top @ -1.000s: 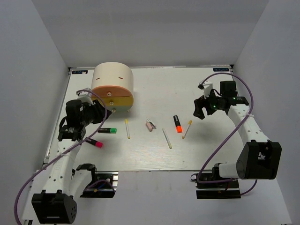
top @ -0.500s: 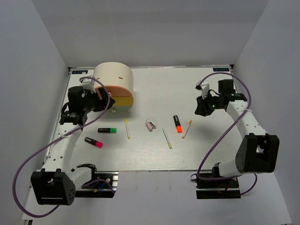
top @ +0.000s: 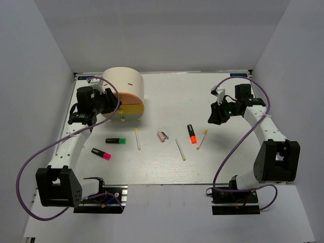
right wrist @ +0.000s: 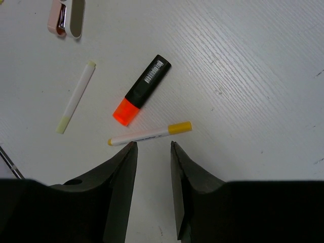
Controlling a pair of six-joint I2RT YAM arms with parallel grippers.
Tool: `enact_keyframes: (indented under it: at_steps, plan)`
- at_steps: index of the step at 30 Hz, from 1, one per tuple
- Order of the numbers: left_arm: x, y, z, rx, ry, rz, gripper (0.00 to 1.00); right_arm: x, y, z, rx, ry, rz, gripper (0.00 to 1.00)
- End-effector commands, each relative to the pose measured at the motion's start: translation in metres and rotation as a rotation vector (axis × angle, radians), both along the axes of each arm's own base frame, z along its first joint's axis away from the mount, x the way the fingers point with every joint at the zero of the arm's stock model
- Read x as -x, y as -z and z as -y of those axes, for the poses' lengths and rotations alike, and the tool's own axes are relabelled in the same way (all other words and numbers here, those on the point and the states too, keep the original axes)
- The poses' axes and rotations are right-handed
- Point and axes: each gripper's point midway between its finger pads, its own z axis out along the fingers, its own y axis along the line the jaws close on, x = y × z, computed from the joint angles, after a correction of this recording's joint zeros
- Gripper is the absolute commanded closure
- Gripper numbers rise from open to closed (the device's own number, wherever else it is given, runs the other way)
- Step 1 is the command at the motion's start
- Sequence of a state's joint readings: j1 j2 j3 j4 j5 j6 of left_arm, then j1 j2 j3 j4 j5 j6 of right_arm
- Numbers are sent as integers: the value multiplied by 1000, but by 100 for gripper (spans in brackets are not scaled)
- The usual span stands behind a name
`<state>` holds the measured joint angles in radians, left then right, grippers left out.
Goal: Sort the stationery into containers
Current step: Open the drawer in the storage box.
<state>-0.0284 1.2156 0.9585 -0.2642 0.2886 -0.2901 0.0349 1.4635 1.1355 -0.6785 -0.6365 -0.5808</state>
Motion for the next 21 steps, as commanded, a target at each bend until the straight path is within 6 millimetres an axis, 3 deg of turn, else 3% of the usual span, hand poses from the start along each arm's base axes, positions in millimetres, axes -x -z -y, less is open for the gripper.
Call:
enact_keyframes:
  at_steps: [1,6,10,17,21]
  plan:
    - [-15,-23,-1,0,-16,69,41,-4,-15,-7,-33,-15,33,61]
    - [-19,-21,-1,7,-19,58,42,-4,-15,-6,-34,-12,40,61]
    - [-20,-23,0,24,-27,63,49,-4,-9,-6,-36,-11,19,60]
    - [-19,-19,3,39,-14,60,75,-2,-15,-7,-40,-17,38,60]
    - [-6,-8,6,48,5,39,81,-1,-13,-7,-37,-24,33,53]
